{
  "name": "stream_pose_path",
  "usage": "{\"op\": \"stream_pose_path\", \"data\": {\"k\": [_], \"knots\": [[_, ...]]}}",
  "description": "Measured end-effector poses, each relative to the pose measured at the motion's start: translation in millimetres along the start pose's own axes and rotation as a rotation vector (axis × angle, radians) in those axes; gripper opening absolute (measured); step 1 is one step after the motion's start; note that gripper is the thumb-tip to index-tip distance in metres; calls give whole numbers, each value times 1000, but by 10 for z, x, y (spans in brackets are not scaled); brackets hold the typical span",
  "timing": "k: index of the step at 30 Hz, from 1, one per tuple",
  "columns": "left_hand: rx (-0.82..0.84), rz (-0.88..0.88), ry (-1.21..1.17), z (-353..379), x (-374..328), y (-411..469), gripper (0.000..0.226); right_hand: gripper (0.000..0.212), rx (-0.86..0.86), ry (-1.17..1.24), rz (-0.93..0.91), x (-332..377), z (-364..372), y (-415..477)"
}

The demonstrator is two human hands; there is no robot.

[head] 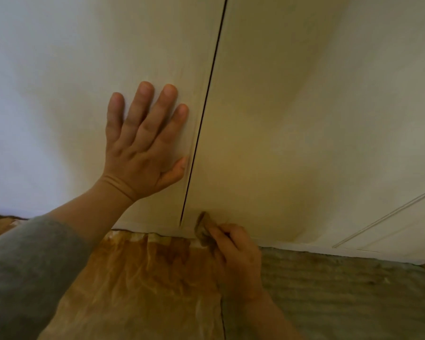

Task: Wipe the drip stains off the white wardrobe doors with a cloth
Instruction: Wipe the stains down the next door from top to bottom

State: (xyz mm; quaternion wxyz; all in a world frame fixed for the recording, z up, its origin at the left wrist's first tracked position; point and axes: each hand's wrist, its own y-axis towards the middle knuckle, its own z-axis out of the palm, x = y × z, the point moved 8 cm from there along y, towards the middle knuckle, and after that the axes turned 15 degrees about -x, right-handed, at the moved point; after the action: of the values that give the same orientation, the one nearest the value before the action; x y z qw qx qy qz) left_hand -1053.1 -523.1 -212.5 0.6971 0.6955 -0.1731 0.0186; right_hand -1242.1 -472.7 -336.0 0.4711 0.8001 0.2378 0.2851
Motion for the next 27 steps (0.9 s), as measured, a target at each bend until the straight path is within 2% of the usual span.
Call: {"op": "stream_pose_path", "data": {"k": [2,4,6,8,10,11,13,16,19,21,24,27], "knots": [[3,-9,2,0,0,1,77,23,-160,-15,10,-87,-215,292],[8,-15,-7,-9,-3,10,75,29,-207,-46,15,-218,-182,421],[13,-17,-14,-21,-3,2,75,27,-87,-39,-54,-267,35,250],[11,-12,-6,-26,-3,-1,76,24,166,-60,-95,-324,346,-138],[3,-8,-3,-19,-14,9,76,25,364,-122,-29,-402,533,-465],[5,-4,2,-19,-9,4,76,28,395,-123,39,-390,547,-519],[0,-2,10,-13,-4,4,78,34,330,-82,83,-257,414,-416],[-17,0,18,-16,-3,-15,80,23,69,-4,-12,10,6,-19],[-17,-4,19,-5,-1,-10,79,18,-178,-43,-47,-154,-321,442],[-6,-9,12,-4,1,-14,79,14,-240,-68,-67,-298,-350,562],[-3,-9,11,-12,2,-14,77,15,-125,-77,-178,-397,-117,258],[-13,0,24,-2,0,2,77,25,137,-89,-291,-534,214,-226]]}}
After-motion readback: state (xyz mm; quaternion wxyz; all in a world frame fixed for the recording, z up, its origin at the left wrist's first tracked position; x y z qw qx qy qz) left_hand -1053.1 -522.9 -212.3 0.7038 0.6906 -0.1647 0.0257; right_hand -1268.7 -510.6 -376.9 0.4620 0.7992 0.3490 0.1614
